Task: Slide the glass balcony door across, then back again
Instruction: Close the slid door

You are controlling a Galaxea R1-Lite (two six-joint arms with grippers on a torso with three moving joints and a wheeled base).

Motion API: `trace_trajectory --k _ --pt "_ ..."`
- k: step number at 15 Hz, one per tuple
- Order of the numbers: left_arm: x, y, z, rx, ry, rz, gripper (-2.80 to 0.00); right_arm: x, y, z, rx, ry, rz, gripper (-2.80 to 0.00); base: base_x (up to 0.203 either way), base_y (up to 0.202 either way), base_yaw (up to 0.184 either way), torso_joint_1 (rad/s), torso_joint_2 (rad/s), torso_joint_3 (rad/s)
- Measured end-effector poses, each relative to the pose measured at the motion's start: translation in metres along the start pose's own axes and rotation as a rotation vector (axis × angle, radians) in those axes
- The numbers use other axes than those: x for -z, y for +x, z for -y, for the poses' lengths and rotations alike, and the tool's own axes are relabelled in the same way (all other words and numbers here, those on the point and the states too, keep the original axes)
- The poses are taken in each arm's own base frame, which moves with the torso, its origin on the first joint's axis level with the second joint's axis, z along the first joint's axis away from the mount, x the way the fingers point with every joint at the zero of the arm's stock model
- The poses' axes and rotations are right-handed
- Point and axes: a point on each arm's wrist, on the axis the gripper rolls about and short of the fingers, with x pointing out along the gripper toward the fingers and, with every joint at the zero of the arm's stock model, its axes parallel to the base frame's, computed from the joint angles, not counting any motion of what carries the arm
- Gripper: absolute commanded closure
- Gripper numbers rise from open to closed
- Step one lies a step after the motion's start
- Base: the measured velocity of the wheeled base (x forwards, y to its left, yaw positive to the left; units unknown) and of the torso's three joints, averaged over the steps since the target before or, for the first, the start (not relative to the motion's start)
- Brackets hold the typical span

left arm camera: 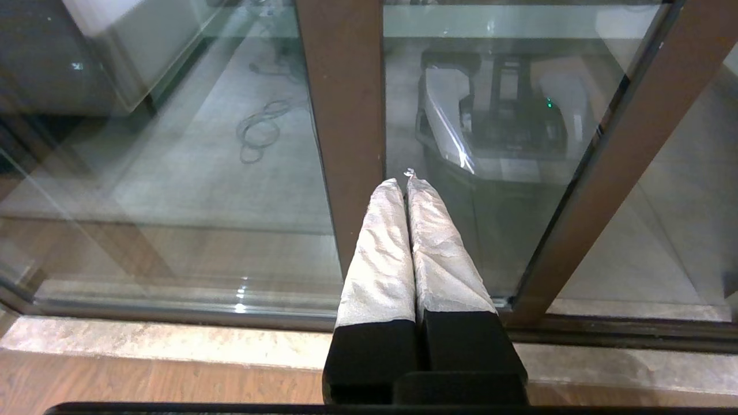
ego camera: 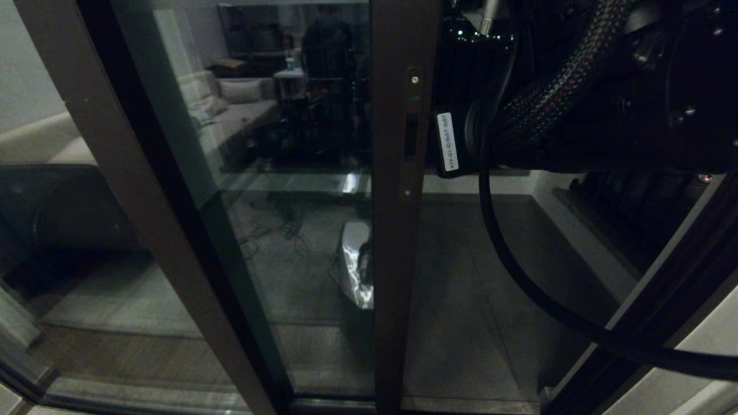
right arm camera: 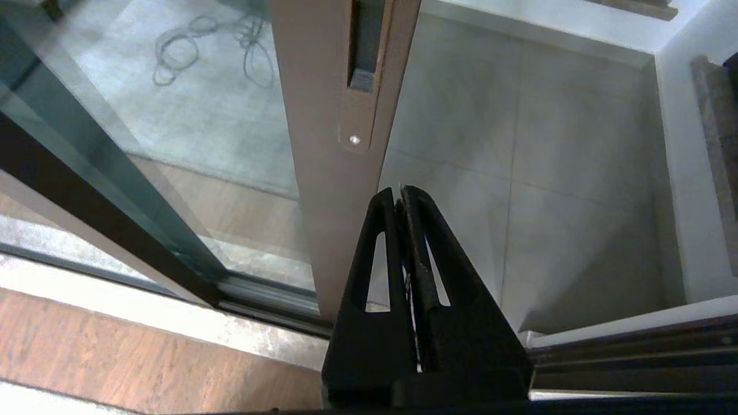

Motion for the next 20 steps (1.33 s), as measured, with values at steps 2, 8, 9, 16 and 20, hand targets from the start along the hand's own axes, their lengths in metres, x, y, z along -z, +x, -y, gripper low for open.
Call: trace_trajectory --k 2,8,9,16,20 --pt "0.000 0.000 0.000 0.000 0.000 0.000 0.00 0.002 0.004 -0.001 0.004 -0.008 -0.010 -2.80 0.000 0.000 0.000 0.000 0.00 0.000" --pt "0.000 0.000 0.000 0.000 0.000 0.000 0.00 0.006 0.013 -0.005 0.002 -0.043 -0.027 -2.80 0.000 0.000 0.000 0.000 0.00 0.000" --pt "0.000 0.000 0.000 0.000 0.000 0.000 0.00 0.006 0.015 -0.006 -0.003 -0.041 -0.030 -2.80 0.000 0.000 0.000 0.000 0.00 0.000" --pt "0.000 0.000 0.000 0.000 0.000 0.000 0.00 0.004 0.061 0.004 0.081 -0.003 -0.003 -2.80 0.000 0.000 0.000 0.000 0.00 0.000" --pt "0.000 0.000 0.000 0.000 0.000 0.000 0.00 0.002 0.077 0.010 0.111 0.016 0.028 -2.80 0.000 0.000 0.000 0.000 0.00 0.000"
